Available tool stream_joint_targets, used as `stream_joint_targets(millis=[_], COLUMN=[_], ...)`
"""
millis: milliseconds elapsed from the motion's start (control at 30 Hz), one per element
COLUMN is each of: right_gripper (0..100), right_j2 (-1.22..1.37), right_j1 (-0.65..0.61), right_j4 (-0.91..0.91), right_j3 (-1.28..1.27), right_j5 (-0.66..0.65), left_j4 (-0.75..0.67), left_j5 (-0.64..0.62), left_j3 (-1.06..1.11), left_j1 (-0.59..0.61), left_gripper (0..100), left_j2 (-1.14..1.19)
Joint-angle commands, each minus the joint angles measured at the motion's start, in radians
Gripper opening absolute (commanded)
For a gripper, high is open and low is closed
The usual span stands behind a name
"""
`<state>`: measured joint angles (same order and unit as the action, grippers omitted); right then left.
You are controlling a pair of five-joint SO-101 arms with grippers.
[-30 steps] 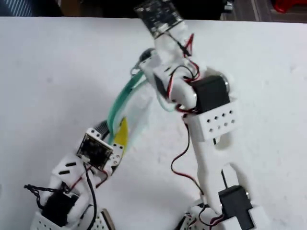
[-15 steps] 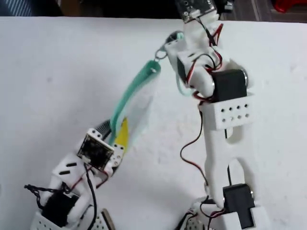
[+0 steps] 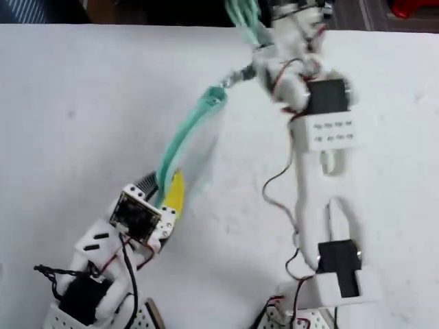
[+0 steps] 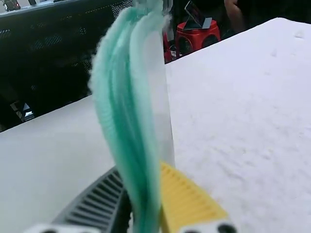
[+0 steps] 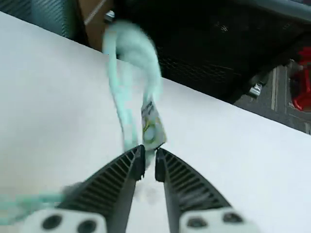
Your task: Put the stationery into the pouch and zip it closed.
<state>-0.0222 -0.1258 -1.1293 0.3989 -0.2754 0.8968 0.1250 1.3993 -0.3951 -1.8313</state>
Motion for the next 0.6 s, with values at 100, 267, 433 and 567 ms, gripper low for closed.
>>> stream_joint_targets(millis=[100,267,433,567], right_gripper=[1.6,1.6,1.6,1.6], right_j2=[-0.015,-0.015,-0.013,-0.013], right_j1=[0.024,0.019,0.019,0.018], right_j4=[0.018,0.004,0.005,0.001], right_j3=[0.017,0.011,0.011,0.011], right_j5=[0.008,0.009,0.009,0.009], left_j4=[-0.015,-0.020,-0.020,-0.020], left_j5=[0.006,0.006,0.006,0.006], left_j3=[-0.023,-0.023,-0.023,-0.023], left_j1=[-0.010,0.018,0.028,0.027], left_gripper=[2,2,2,2], left_j2=[0.002,0.002,0.002,0.002])
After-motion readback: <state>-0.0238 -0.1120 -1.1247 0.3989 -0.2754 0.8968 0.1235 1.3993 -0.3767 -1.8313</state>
